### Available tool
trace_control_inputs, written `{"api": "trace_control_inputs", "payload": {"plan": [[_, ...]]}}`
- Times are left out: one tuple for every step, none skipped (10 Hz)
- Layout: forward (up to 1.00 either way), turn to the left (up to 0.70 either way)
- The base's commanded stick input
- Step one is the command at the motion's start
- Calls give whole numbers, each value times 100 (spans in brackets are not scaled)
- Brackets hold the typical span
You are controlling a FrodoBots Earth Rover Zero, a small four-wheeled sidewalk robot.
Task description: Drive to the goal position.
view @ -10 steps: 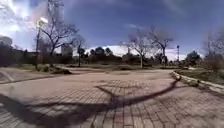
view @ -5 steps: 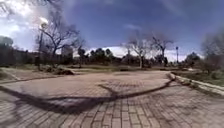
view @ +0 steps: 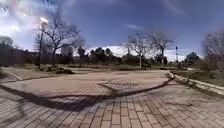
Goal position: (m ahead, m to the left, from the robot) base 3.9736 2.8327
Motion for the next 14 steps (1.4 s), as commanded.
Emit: {"api": "trace_control_inputs", "payload": {"plan": [[100, 40], [100, 40], [100, 30], [100, 0], [100, 0], [100, 0], [58, 0], [0, 0], [0, 0], [0, 0], [0, 0], [0, 0], [0, 0], [0, 0]]}}
